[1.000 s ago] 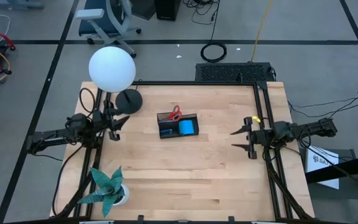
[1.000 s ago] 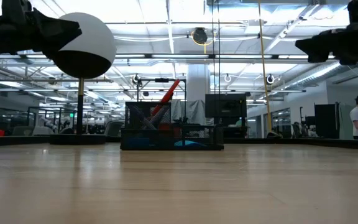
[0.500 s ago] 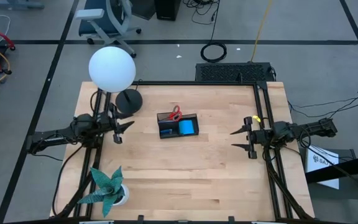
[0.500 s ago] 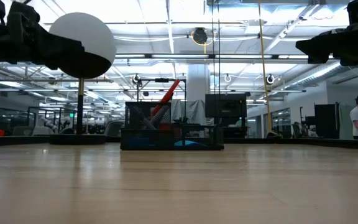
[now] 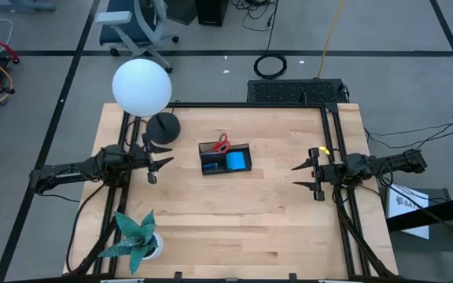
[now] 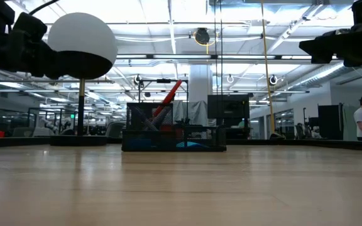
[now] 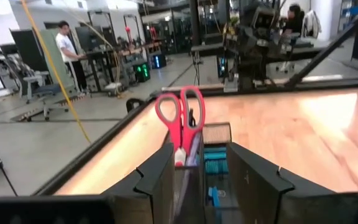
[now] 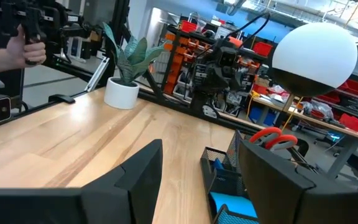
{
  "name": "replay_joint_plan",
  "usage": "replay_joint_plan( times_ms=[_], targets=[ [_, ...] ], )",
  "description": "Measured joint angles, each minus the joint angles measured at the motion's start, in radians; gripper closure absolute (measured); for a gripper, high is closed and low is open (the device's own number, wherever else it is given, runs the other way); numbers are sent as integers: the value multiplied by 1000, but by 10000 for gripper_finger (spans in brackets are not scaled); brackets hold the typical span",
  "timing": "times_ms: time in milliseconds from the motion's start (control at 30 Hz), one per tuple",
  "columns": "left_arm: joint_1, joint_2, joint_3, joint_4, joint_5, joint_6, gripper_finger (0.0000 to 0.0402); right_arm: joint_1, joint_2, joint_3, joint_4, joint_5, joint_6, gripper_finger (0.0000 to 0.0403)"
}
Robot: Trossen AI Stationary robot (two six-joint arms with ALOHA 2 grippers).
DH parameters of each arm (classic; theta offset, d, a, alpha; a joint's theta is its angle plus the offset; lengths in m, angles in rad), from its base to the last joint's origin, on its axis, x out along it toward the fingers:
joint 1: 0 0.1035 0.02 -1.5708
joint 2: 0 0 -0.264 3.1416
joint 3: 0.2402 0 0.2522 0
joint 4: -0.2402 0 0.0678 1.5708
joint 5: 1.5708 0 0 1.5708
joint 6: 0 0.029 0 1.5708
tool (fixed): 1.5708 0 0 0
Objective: Pick and place office supplies into organizer
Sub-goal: Return to Home Position
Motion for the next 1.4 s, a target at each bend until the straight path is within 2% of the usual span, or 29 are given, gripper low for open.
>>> replay_joint_plan(
  times_ms=[333,1400],
  targets=[
    [0,67,0,-4,0,-6,250,0,0,0,0,-2,0,202],
    [0,66,-3,36,-5,-8,250,0,0,0,1,-3,0,202]
  ],
)
